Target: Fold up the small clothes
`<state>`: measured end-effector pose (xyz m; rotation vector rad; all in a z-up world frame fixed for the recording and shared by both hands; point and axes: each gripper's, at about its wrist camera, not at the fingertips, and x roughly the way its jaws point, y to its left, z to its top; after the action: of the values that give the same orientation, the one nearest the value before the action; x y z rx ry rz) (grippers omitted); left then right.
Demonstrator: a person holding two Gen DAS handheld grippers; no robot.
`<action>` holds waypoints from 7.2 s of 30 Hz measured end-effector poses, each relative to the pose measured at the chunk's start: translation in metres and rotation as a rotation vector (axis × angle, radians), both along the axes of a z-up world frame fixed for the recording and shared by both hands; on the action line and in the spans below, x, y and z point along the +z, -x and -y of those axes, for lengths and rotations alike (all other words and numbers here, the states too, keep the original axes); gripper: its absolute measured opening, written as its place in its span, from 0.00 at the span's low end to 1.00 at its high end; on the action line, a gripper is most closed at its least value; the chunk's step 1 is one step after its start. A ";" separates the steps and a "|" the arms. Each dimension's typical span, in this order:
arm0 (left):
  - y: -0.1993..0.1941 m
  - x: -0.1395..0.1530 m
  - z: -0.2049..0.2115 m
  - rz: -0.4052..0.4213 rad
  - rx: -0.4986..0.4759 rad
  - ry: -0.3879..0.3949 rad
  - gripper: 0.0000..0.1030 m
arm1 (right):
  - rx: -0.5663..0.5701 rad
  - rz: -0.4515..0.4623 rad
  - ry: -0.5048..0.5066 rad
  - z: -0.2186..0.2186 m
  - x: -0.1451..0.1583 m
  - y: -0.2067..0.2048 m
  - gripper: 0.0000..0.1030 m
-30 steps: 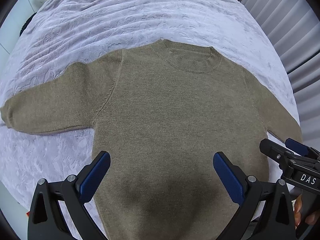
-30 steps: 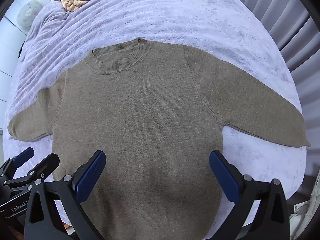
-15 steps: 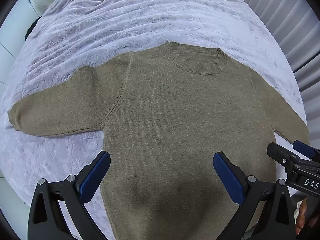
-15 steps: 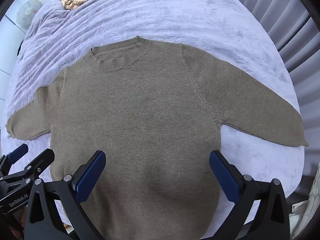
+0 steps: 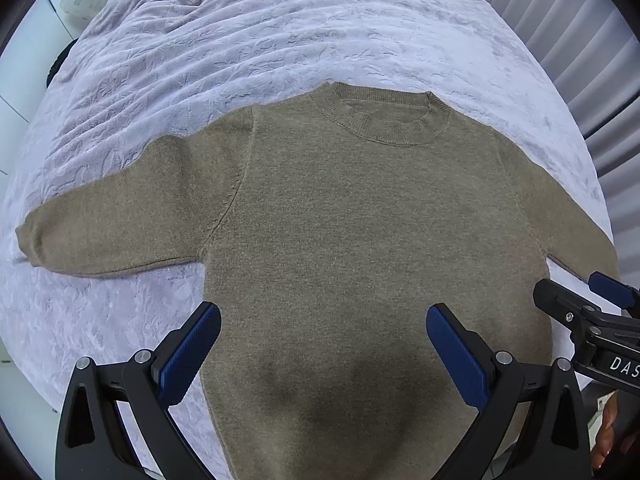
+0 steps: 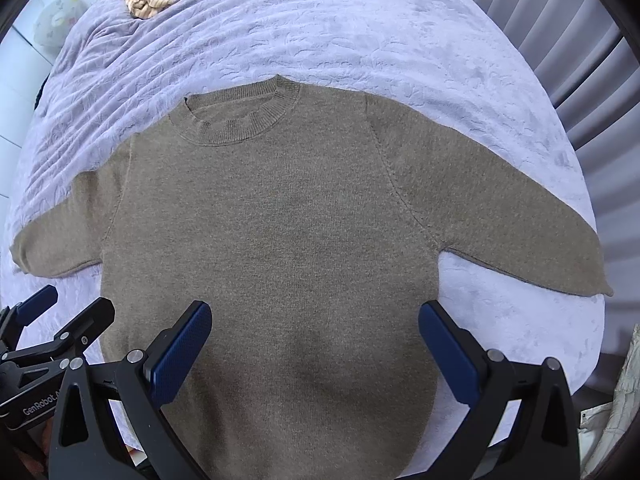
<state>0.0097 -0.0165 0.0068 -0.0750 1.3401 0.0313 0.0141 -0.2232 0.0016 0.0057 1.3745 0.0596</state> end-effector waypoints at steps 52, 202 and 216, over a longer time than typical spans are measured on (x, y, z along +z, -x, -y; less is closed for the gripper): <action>-0.004 -0.008 -0.014 -0.032 0.022 -0.012 1.00 | 0.010 -0.010 0.040 -0.010 -0.005 0.000 1.00; 0.013 -0.053 -0.149 0.250 0.234 0.078 0.82 | 0.200 0.181 -0.517 -0.102 -0.071 -0.124 0.08; -0.011 -0.095 -0.114 0.190 0.214 -0.057 0.82 | -0.347 0.138 -0.489 0.103 -0.121 -0.091 0.08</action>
<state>0.0210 0.0977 -0.0881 -0.1689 1.1364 0.2375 0.1049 -0.3264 -0.1193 0.6364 1.1760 0.1021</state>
